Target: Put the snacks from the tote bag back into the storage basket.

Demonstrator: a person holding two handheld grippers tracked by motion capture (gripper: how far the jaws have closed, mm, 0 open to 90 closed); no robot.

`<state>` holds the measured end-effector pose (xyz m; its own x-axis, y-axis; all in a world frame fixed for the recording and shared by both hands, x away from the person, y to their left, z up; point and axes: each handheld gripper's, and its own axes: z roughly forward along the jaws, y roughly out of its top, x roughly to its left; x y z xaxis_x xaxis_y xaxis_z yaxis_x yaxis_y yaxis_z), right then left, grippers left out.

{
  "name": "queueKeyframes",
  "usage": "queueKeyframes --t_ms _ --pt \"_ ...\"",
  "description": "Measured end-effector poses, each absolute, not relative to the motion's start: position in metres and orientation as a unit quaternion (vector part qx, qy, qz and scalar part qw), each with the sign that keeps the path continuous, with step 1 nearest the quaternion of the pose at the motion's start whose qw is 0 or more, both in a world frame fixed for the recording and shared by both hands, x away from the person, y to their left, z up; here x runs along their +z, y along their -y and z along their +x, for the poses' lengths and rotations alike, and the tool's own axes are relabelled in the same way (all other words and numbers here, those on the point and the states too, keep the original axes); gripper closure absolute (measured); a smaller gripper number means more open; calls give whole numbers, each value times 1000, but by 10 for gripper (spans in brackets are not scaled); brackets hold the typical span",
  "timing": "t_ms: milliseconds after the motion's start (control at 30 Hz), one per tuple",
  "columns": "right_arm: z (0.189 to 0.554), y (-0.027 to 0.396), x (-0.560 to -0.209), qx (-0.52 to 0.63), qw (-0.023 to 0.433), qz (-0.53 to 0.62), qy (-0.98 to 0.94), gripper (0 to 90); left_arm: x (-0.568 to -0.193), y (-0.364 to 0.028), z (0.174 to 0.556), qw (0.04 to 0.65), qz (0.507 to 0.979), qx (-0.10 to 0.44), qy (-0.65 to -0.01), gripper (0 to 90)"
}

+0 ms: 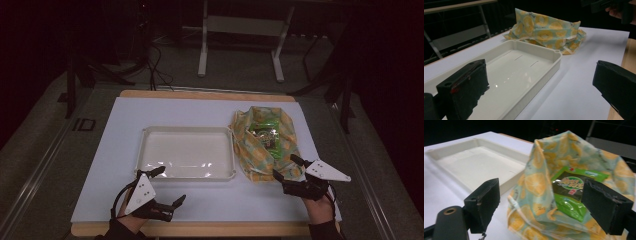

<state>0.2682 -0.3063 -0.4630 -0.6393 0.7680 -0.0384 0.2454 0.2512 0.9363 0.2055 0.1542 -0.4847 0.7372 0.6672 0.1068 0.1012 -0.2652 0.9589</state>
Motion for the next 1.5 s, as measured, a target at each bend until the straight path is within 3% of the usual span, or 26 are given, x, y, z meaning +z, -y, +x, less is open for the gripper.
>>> queueKeyframes --t_ms 333,500,767,1500 --pt "266 304 -460 515 202 314 -772 125 -485 -151 203 549 756 255 -247 4" --pt "264 298 -459 491 208 299 -792 130 -484 -152 201 549 756 256 -247 4" --pt "260 289 -458 501 169 243 -813 130 -483 -153 196 554 758 246 -240 4" --pt "262 302 -444 516 203 260 -791 140 -484 -150 196 551 761 247 -237 4"
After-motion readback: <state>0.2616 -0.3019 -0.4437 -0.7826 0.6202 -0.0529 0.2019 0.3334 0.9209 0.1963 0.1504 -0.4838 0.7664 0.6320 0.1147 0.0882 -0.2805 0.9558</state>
